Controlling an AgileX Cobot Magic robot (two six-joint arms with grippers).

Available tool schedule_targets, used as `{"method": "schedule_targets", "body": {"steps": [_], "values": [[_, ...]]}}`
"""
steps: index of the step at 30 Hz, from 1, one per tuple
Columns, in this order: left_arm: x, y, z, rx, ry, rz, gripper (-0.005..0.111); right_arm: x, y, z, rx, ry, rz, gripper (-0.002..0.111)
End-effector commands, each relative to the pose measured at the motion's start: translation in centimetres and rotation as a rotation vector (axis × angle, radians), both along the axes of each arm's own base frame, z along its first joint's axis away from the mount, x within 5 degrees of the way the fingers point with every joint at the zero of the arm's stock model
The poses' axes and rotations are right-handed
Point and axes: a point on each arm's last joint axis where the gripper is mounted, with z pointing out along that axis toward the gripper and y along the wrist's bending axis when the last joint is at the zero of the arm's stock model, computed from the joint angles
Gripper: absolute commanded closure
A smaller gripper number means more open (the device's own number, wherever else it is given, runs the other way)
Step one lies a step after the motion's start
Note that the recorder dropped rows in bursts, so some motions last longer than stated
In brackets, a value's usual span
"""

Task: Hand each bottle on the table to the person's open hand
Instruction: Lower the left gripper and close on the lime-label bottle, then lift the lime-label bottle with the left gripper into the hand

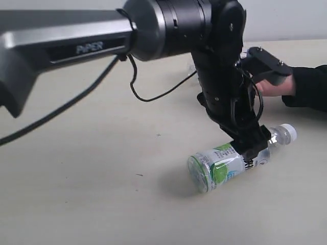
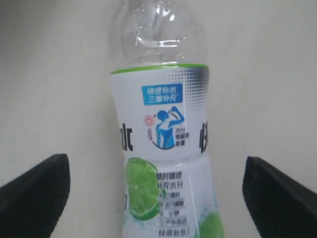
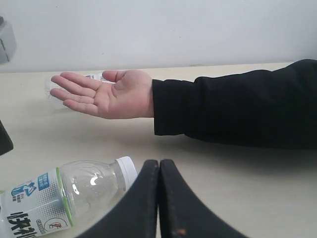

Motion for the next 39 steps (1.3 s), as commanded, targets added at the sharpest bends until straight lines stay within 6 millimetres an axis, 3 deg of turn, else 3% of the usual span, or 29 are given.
{"method": "schedule_targets", "body": {"steps": [1,9,23,27,30,33,36,39], "values": [[0.2,-1.2,-1.1,-0.003,-0.014,0.017,0.018,0.0,0.0,-0.1,-0.002,-0.007,-0.006,0.108],[-0.4,-1.9,-3.6,0.063,-0.032,-0.023,0.018,0.0,0.0,-0.1,-0.002,-0.007,-0.006,0.108],[-1.1,-2.0,-5.2,0.127,-0.018,-0.042,0.022,0.0,0.0,-0.1,-0.002,-0.007,-0.003,0.108],[-0.8,-1.8,-5.1,0.149,-0.052,-0.039,0.042,0.0,0.0,-0.1,-0.002,-0.007,-0.003,0.108],[-0.9,-1.6,-5.0,0.176,-0.043,-0.044,0.068,0.0,0.0,-0.1,-0.002,-0.007,-0.003,0.108],[-1.1,-1.3,-4.4,0.195,-0.03,-0.046,0.102,0.0,0.0,-0.1,-0.002,-0.007,-0.003,0.108],[-1.3,-1.0,-1.9,0.162,-0.038,0.002,0.107,0.0,0.0,-0.1,-0.002,-0.007,-0.003,0.108],[-1.4,-0.7,3.0,0.032,-0.096,0.066,0.107,0.0,0.0,-0.1,-0.002,-0.007,-0.003,0.108]]}}
